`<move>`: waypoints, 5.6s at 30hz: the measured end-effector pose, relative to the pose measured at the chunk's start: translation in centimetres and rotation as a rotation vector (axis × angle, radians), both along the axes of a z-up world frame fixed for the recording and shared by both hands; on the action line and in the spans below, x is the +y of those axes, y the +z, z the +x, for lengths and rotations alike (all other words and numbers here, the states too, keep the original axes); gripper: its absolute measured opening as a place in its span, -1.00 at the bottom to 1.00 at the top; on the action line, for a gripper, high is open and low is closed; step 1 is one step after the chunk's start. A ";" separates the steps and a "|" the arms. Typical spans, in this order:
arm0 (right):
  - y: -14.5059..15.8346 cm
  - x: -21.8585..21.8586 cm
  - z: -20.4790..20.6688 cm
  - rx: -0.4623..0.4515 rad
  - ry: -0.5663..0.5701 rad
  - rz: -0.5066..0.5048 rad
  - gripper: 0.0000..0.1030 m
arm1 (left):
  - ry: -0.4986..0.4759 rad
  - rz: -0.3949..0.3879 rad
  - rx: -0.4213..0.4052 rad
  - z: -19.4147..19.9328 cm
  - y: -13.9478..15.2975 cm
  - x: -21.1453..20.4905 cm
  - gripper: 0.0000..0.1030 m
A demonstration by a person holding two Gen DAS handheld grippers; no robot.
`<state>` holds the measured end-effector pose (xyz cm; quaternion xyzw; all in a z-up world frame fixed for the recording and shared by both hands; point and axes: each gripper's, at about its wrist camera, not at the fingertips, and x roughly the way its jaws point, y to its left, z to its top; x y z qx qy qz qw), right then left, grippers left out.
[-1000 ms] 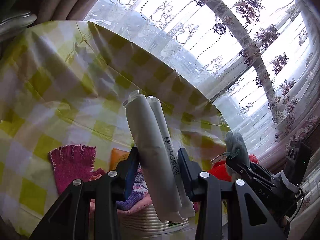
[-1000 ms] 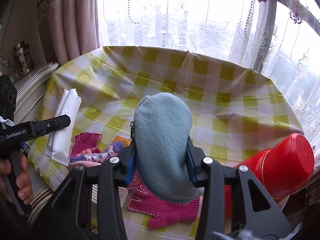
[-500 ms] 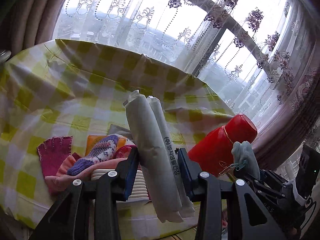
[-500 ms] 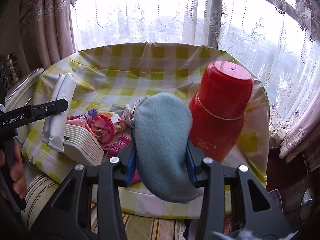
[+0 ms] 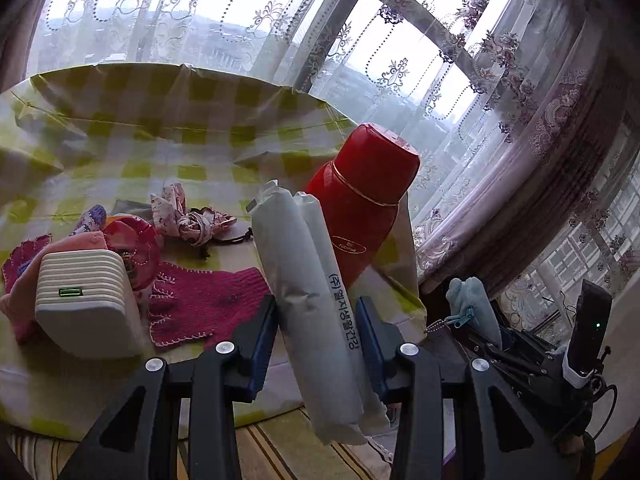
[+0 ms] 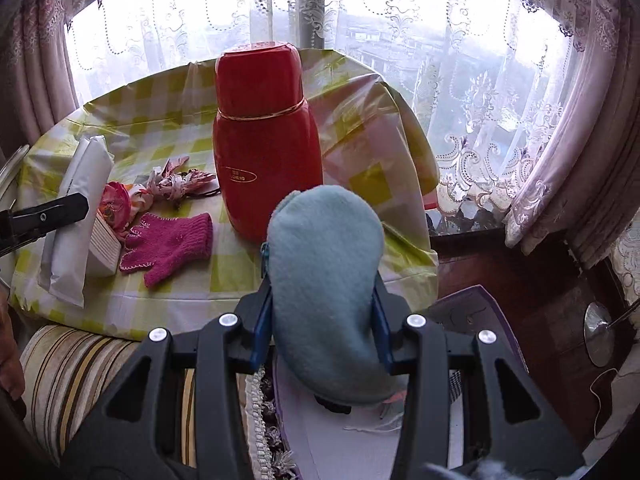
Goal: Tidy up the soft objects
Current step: 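Carry the light blue pouch and white pads into the white box and release, then move both open grippers back over the remaining items on the table, then grasp the pink floral cloth with the right gripper while the left gripper grasps the purple sock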
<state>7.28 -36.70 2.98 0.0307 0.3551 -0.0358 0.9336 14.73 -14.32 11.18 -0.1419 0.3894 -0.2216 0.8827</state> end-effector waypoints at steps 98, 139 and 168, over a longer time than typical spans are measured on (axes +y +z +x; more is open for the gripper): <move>-2.2 14.8 10.6 0.063 0.392 -0.031 0.30 | 0.551 0.031 0.139 -0.3 -5.2 27.2 0.03; -7.4 23.1 29.6 0.151 0.643 -0.033 0.31 | 0.431 -0.002 0.375 12.0 -11.8 32.5 0.15; -2.2 20.1 22.4 -0.013 0.536 -0.043 -0.57 | 0.067 -0.154 0.407 15.9 -7.4 21.8 0.40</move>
